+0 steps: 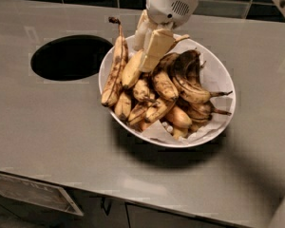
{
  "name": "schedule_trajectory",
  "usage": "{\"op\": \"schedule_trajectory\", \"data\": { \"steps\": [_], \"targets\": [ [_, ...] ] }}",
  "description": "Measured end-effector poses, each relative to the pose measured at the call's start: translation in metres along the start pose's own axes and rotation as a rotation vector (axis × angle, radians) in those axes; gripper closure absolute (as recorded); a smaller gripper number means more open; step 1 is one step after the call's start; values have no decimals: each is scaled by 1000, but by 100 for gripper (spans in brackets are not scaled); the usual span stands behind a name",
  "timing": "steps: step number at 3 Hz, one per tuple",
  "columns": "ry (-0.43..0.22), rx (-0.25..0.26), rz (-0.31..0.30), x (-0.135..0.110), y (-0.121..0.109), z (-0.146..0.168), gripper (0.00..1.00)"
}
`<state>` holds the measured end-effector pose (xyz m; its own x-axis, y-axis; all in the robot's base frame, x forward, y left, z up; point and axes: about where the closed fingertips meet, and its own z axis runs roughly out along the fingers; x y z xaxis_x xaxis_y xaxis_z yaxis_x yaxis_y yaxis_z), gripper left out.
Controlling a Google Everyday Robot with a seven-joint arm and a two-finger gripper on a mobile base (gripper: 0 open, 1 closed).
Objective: Pick banana from white bowl
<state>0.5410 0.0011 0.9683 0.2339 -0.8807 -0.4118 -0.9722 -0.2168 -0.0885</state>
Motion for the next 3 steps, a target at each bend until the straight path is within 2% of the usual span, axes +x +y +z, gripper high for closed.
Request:
{"op": "schedule_trajectory", "data": {
  "steps": [1,2,3],
  "targets": [
    [-1,-4,0,0,0,1,37],
    [-4,-11,-3,0,-3,4,26],
    [-6,-15,-5,0,-3,6,26]
  ]
}}
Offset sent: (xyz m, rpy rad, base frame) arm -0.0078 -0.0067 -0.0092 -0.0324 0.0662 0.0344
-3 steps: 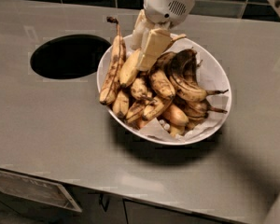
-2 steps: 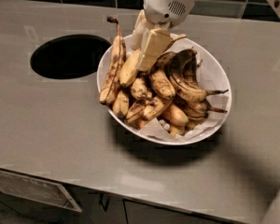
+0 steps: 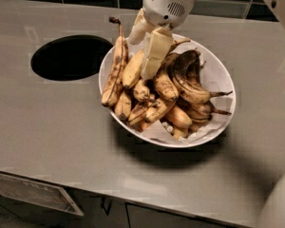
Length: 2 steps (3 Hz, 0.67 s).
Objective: Pick banana from white bowl
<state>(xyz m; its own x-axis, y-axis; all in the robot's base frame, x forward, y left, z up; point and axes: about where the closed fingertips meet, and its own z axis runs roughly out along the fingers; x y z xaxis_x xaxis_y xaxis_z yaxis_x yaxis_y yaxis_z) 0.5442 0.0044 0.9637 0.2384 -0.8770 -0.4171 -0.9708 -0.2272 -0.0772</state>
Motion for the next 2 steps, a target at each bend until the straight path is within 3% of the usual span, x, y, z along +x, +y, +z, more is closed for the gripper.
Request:
{"op": "schedule_trajectory", "data": {
  "steps": [1,2],
  "targets": [
    [-3,-6,-2,0,-1,2,32],
    [-3,-6,-2,0,-1,3,51]
  ]
}}
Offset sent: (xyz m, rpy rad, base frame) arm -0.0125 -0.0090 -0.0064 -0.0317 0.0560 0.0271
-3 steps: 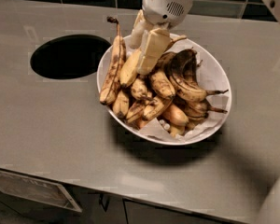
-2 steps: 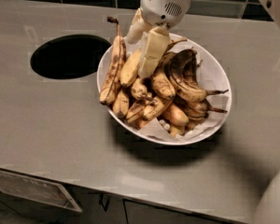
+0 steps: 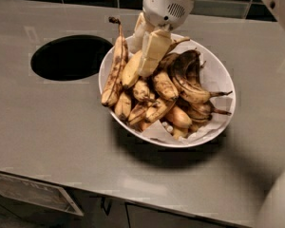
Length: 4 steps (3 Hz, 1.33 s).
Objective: Pick banana from white bowl
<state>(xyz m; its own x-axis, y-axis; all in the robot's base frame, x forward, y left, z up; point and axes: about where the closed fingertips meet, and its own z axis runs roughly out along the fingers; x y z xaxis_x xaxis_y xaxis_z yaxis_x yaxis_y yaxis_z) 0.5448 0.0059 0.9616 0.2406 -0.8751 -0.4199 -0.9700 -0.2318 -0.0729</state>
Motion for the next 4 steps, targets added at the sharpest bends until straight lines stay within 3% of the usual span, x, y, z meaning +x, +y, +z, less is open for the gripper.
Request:
{"op": "schedule_trajectory", "data": {
  "steps": [2,3,4],
  "targets": [
    [-4,1,2,0,1,1,97],
    [-4,1,2,0,1,1,100],
    [-24,43,9,-1,-1,-5,100]
  ]
}}
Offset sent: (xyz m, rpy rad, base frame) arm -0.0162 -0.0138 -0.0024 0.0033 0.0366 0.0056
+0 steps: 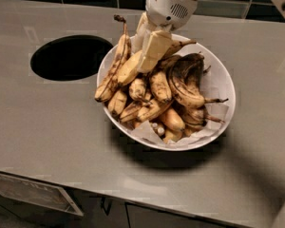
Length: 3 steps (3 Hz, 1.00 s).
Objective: Pick banana from white bowl
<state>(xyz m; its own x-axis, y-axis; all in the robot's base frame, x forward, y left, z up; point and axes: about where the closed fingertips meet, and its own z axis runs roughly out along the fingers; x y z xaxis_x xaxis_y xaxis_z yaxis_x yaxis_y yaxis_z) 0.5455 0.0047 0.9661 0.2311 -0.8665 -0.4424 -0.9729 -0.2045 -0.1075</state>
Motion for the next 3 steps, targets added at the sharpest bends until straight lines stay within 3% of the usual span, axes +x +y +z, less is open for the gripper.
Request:
{"op": "schedule_trajectory", "data": {
  "steps": [3],
  "targets": [
    [-29,209,-98,-43,32,-94,100]
  ]
}}
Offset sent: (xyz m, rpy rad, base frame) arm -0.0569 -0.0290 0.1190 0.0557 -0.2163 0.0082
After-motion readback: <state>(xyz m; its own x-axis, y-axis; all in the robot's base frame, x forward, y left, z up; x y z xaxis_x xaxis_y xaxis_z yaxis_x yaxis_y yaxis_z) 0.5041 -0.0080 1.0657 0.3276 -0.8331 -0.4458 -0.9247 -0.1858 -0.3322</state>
